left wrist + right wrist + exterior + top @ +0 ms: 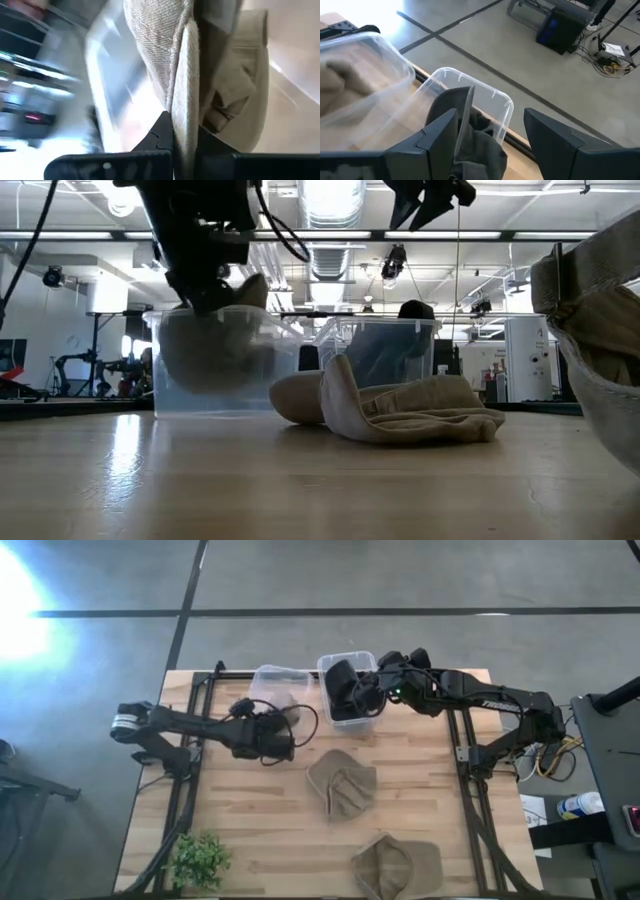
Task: Pick & Place hat
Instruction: Put the left brown cap into the left transparent bin, then put the top brown cap into the left transparent bin
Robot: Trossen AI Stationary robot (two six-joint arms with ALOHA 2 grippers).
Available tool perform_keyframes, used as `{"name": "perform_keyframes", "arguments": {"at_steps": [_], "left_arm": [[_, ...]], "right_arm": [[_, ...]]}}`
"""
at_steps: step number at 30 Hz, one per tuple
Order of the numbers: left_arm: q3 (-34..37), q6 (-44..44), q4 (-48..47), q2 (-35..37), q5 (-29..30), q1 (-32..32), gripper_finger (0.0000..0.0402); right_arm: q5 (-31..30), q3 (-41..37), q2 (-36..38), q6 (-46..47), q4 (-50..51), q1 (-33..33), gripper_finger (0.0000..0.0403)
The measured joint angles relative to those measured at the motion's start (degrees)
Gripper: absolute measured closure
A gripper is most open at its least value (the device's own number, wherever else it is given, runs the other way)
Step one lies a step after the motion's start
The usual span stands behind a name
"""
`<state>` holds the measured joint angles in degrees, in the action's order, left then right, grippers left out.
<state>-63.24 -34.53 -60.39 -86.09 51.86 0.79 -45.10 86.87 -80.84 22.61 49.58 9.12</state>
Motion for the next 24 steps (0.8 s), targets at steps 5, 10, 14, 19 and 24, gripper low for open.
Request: {"name": "perform_keyframes", "arguments": {"at_steps": [5,10,14,19,24], "left_arm": [[-0.63,-5.36,-0.22,0.24,-13.21,-2.84,0.0392],[-1.31,-7.65,-0.56,0.42,-13.53,-2.90,0.0360],[-2.24,-7.56,-0.40,0.82,-12.87,-2.88,0.0312],[-4.20,-7.54,-0.98,0.92,-11.87,-2.53,0.0245],[-9.05,-3.10,-1.24,2.05,-11.60,0.40,0.0205]], "right_arm": [[0.13,0.00,0.00,-0.02,-0.07,0.48,0.0179],[0.15,-0.02,0.00,-0.09,-0.09,0.46,0.0179],[0.49,-0.02,0.00,-0.12,-0.07,0.47,0.0179],[9.99,-0.11,0.00,-2.70,0.07,0.66,0.0179],[26.88,-0.22,0.00,-3.13,5.08,0.70,0.0179]]}}
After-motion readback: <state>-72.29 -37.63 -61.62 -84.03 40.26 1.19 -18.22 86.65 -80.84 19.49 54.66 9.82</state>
